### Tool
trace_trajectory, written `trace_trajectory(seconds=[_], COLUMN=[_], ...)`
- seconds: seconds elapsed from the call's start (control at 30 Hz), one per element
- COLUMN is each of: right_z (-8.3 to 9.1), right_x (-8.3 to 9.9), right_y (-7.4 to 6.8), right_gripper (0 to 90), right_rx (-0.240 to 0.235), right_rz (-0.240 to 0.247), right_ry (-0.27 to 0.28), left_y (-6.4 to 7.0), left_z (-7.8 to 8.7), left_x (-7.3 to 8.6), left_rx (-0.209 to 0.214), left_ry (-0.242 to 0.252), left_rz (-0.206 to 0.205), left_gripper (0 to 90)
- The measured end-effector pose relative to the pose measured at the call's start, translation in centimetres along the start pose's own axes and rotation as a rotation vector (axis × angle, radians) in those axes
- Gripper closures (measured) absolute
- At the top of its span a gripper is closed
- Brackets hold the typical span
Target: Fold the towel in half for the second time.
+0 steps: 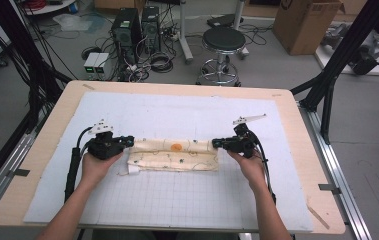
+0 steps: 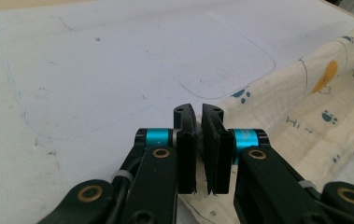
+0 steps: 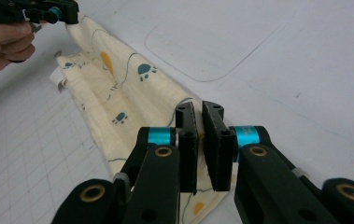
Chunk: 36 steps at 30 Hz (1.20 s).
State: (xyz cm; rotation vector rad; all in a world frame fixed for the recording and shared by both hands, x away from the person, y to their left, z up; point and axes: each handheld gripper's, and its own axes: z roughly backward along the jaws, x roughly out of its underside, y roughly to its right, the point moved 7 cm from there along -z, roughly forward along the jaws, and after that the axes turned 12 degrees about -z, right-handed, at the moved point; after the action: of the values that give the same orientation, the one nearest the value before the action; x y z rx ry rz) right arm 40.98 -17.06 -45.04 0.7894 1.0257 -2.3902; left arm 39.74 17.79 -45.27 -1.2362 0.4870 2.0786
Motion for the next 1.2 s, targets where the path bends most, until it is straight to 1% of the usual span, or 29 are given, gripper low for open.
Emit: trace_trajectory(seconds=[0.13, 0.23, 0.3, 0.37, 0.4, 0.43, 0.5, 0.57, 0.6, 0.67, 0.73, 0.87, 0.9, 1.0, 1.07, 1.13, 1.2], right_z=[0.3, 0.5, 0.5, 0.5, 0.5, 0.5, 0.4, 0.4, 0.4, 0.4, 0.4, 0.2, 0.1, 0.1, 0.1, 0.1, 0.1], right_x=[0.5, 0.9, 1.2, 1.5, 1.7, 1.9, 2.2, 2.4, 2.5, 2.8, 3.2, 3.7, 3.8, 4.1, 4.4, 4.6, 4.8], right_y=[-0.5, -0.6, -0.7, -0.8, -0.9, -1.0, -1.1, -1.1, -1.2, -1.2, -1.2, -1.3, -1.4, -1.5, -1.5, -1.4, -1.3], right_gripper=[84.9, 84.9, 84.8, 84.8, 84.8, 84.8, 84.8, 84.8, 84.8, 84.8, 84.7, 84.6, 84.5, 84.0, 83.2, 82.3, 80.9], right_rx=[-0.005, -0.004, -0.003, 0.0, -0.002, -0.004, 0.001, 0.0, -0.007, 0.0, 0.002, 0.009, 0.009, 0.016, 0.017, 0.02, 0.023], right_rz=[0.017, 0.03, 0.027, 0.038, 0.044, 0.043, 0.052, 0.06, 0.051, 0.062, 0.056, 0.075, 0.073, 0.084, 0.086, 0.081, 0.083], right_ry=[-0.001, -0.003, -0.005, -0.011, -0.01, -0.014, -0.017, -0.02, -0.023, -0.022, -0.026, -0.037, -0.04, -0.045, -0.044, -0.045, -0.041], left_y=[0.5, 1.1, 1.4, 1.6, 1.6, 1.7, 1.9, 2.1, 2.2, 2.3, 2.6, 2.9, 2.9, 3.1, 3.4, 3.5, 3.8], left_z=[0.4, 0.6, 0.6, 0.7, 0.7, 0.7, 0.8, 0.8, 0.8, 0.8, 0.8, 1.0, 1.1, 1.4, 1.5, 1.6, 1.7], left_x=[0.0, 0.1, 0.3, 0.8, 1.0, 1.3, 1.7, 2.0, 2.1, 2.5, 2.8, 3.0, 3.1, 3.5, 3.7, 3.8, 3.8], left_rx=[0.008, 0.021, 0.023, 0.027, 0.029, 0.029, 0.032, 0.034, 0.034, 0.04, 0.042, 0.051, 0.05, 0.067, 0.08, 0.094, 0.112], left_ry=[-0.008, -0.017, -0.022, -0.026, -0.033, -0.034, -0.029, -0.031, -0.032, -0.039, -0.042, -0.049, -0.05, -0.064, -0.064, -0.074, -0.076], left_rz=[-0.026, -0.047, -0.056, -0.051, -0.055, -0.054, -0.042, -0.051, -0.047, -0.051, -0.054, -0.076, -0.079, -0.086, -0.086, -0.093, -0.086], left_gripper=[84.0, 84.0, 83.9, 83.9, 84.0, 84.0, 83.9, 83.9, 83.9, 83.6, 83.4, 82.8, 82.6, 81.7, 80.6, 79.7, 76.9])
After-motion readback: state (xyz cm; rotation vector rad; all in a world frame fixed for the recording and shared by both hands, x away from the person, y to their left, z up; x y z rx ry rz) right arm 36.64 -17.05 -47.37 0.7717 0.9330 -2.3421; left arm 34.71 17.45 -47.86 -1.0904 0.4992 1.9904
